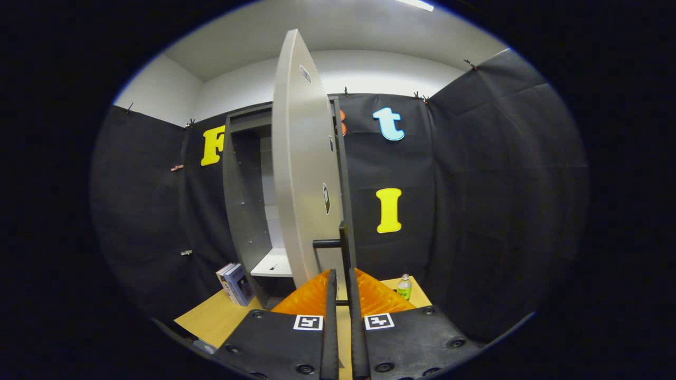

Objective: Open the shoe cabinet door, grab the shoes and put them into the shoe cabinet, then close the shoe cabinet door.

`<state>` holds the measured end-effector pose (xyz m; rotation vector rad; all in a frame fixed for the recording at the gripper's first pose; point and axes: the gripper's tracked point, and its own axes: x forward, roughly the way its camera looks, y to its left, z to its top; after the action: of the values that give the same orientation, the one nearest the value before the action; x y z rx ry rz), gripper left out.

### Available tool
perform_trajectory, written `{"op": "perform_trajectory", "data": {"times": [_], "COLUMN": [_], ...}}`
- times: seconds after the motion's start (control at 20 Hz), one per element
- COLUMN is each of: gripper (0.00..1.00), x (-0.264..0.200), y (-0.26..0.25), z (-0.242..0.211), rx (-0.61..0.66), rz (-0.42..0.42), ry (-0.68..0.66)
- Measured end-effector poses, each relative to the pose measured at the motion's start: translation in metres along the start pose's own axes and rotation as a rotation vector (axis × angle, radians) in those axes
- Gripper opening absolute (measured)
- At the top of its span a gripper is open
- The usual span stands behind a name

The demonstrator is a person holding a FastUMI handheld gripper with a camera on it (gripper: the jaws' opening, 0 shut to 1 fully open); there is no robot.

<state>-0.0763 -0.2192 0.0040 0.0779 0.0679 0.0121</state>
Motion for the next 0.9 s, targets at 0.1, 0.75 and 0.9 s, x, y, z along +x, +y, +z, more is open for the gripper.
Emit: {"op": "perform_trajectory", "data": {"times": [0.1,0.75,0.9], "gripper": [0.14,0.14,0.14], "x": [-0.008,-0.017,-0.005], "y": [-0.011,0.030,0.053], "z": [0.001,-0.060,-0.091], "rx": [-0.015,-0.040,-0.033], "rz": [-0.037,0.041,0.080], "ry": [-0.014,0.095,0.161]}}
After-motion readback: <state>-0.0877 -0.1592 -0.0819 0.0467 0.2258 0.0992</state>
